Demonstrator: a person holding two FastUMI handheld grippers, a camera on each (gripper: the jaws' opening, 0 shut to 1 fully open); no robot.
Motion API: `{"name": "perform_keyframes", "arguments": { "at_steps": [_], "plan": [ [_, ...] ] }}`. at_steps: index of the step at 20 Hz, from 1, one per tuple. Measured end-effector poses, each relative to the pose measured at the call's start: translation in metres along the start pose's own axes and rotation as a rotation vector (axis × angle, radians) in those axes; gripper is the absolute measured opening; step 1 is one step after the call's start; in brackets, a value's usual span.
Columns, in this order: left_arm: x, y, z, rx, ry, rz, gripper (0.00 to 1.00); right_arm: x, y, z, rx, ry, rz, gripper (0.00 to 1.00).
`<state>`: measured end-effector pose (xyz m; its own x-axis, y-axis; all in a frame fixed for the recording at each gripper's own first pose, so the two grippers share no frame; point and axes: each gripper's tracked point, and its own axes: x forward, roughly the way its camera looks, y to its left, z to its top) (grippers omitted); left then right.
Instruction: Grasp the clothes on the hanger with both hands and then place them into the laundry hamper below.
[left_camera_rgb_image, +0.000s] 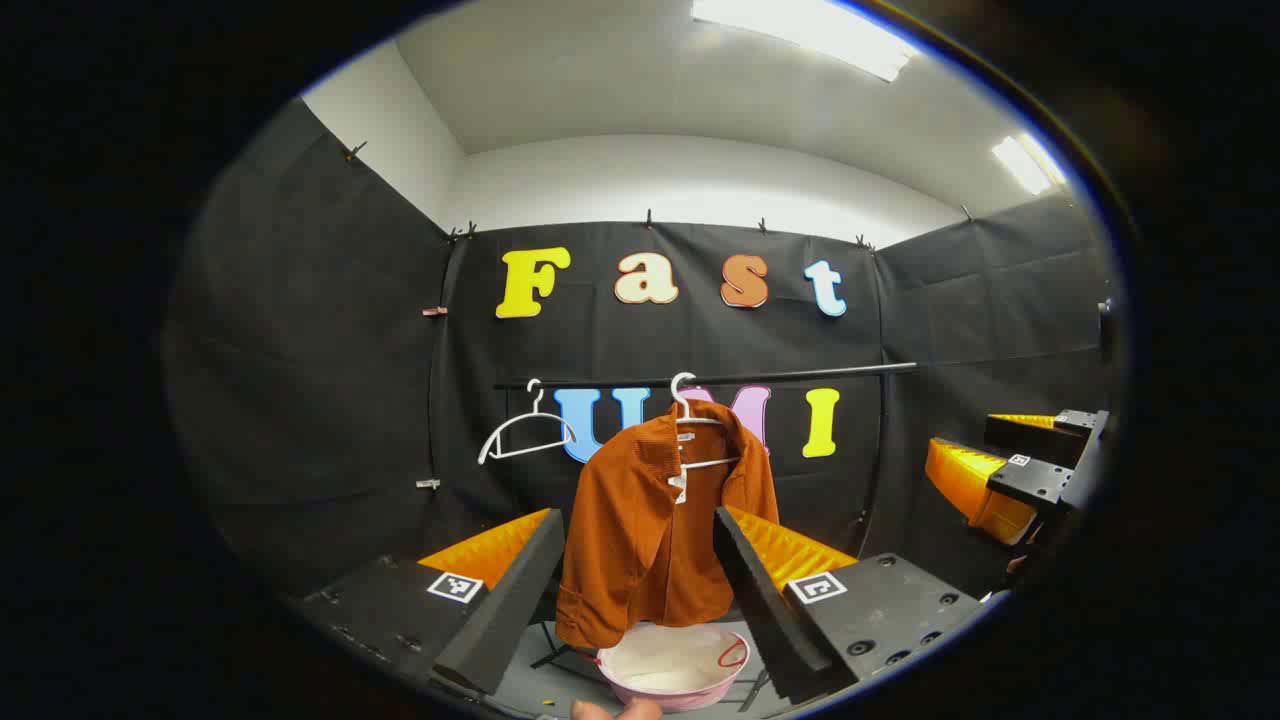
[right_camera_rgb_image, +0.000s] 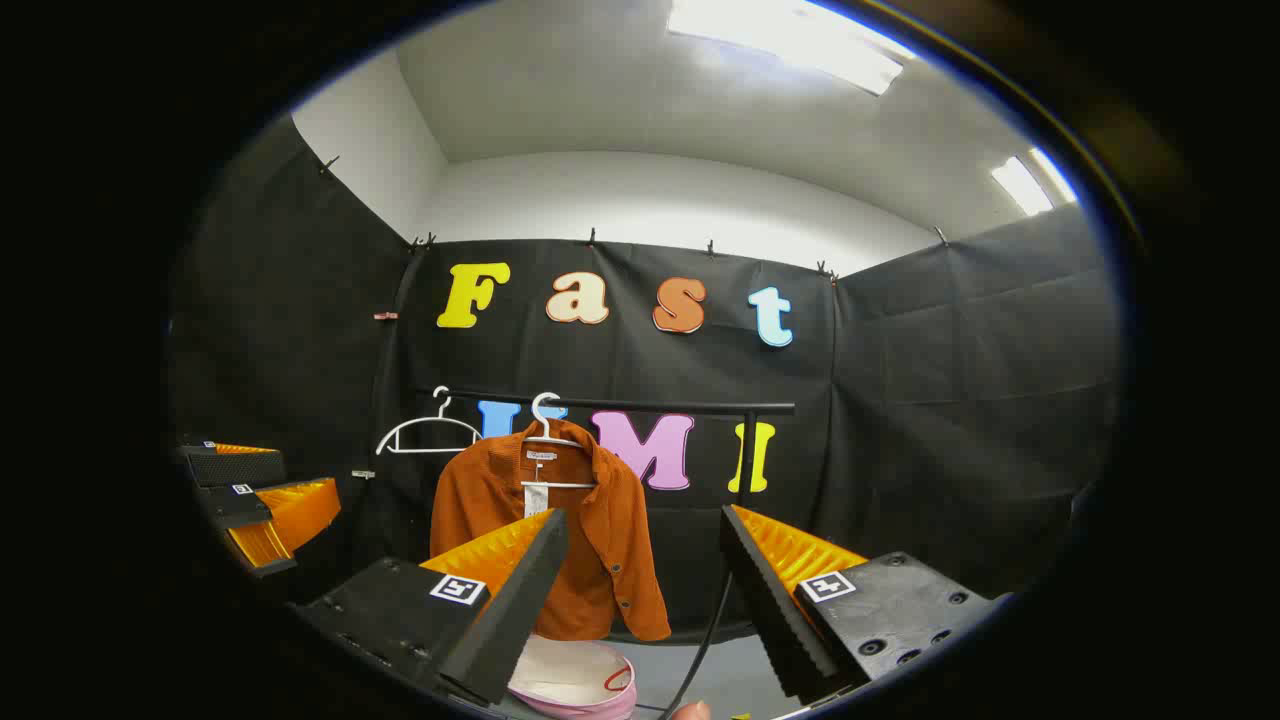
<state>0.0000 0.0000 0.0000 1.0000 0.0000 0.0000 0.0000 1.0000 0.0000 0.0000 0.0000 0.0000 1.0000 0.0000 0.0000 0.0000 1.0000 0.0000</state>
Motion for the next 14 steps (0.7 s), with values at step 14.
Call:
{"name": "perform_keyframes", "arguments": {
  "at_steps": [14],
  "plan": [
    [0.0016, 0.0028, -0.0028, 0.004, 0.005, 0.002, 0.95, 0.0014, -0.0023, -0.0038, -0.005, 0.007, -0.015, 0.98]
  ]
}}
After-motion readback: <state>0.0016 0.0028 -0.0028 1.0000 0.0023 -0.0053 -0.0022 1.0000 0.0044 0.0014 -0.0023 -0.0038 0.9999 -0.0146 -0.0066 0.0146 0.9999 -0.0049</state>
